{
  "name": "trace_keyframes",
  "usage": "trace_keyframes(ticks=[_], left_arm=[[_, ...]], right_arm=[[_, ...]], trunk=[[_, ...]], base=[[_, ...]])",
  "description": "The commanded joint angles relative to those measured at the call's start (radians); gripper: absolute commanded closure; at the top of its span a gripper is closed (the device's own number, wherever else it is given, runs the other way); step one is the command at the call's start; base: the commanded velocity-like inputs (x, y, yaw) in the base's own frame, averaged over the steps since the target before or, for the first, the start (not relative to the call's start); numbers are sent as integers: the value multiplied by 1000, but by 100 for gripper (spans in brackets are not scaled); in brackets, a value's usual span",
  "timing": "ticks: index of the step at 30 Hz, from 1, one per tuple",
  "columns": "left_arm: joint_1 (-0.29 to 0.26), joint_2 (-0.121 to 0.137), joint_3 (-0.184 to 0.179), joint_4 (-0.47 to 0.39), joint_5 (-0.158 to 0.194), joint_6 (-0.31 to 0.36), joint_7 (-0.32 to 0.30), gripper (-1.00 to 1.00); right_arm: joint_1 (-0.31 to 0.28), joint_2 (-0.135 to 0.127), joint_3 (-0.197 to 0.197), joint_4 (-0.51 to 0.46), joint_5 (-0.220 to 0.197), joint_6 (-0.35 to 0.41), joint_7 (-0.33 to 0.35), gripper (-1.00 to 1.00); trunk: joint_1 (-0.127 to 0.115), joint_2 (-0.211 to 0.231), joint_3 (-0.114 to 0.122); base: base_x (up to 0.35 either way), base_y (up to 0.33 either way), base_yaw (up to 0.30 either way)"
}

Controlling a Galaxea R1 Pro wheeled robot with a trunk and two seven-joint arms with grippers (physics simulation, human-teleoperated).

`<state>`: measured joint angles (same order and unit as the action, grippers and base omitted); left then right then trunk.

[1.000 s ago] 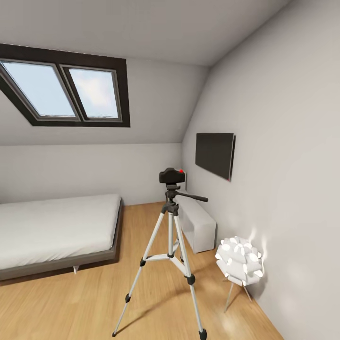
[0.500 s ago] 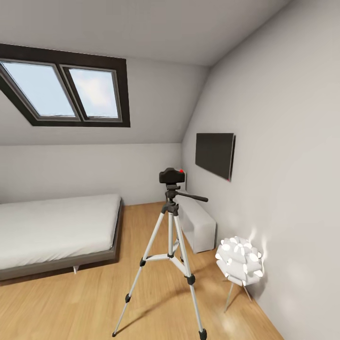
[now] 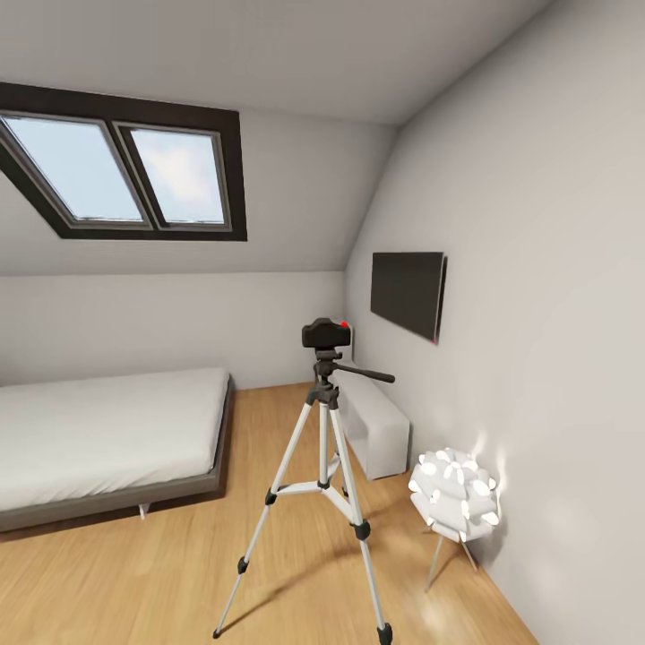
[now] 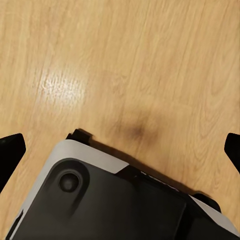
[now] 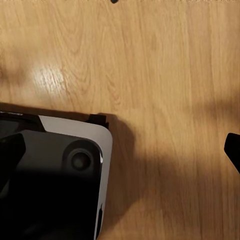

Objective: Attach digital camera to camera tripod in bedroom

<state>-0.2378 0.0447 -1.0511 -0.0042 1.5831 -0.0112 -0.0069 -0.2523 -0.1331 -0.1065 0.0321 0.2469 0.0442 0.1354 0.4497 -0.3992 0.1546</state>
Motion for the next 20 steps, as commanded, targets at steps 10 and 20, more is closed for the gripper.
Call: trace_keyframes(ticks=[10, 20], left_arm=[[0, 0, -8, 0, 9, -1, -1, -100], [0, 0, -8, 0, 9, -1, -1, -100]], right_arm=[[-1, -1, -9, 2, 10, 0, 3, -100], [-1, 0, -9, 2, 10, 0, 3, -100]], trunk=[[0, -1, -9], [0, -1, -11]], base=[[0, 0, 0], [0, 0, 0]])
